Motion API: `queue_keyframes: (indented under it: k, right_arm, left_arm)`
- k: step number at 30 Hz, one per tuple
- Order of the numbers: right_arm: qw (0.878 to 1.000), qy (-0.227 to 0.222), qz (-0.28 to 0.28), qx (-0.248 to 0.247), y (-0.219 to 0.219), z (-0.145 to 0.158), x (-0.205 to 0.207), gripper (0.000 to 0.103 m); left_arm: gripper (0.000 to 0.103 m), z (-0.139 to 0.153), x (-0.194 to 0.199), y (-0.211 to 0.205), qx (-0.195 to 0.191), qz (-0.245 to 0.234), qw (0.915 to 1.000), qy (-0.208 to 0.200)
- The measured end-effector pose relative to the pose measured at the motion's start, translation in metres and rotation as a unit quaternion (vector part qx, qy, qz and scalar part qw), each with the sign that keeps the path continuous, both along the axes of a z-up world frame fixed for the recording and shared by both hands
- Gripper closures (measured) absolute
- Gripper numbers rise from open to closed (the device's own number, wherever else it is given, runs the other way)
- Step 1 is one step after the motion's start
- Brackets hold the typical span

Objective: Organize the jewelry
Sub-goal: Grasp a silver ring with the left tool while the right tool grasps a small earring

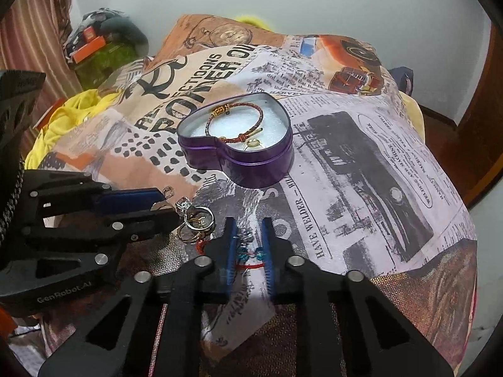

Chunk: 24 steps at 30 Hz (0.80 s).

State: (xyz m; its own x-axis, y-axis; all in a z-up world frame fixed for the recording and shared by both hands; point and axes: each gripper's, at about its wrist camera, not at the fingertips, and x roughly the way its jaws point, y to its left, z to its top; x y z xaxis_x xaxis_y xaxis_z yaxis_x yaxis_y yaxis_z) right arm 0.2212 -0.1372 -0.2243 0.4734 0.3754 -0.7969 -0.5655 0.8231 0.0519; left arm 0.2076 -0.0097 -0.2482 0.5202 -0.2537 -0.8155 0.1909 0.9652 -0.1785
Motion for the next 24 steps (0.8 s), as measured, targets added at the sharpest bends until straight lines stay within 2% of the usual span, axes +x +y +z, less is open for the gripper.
queue_keyframes:
  k: [7, 13, 24]
  right_arm:
    - [1.000, -0.005, -0.003, 0.007, -0.003, 0.006, -0.002, 0.094]
    - [0.999, -0.026, -0.018, 0.020, -0.012, 0.028, -0.004, 0.094]
    - [0.996, -0.070, -0.044, 0.036, -0.023, 0.066, -0.012, 0.094]
  left_arm:
    - [0.082, 0.001, -0.002, 0.002, 0.000, 0.005, 1.0000, -0.002]
    - [0.082, 0.007, -0.005, 0.004, 0.004, 0.010, 0.9999, -0.005]
    - [0.082, 0.049, -0.017, 0.011, 0.007, 0.018, 0.9984, -0.053]
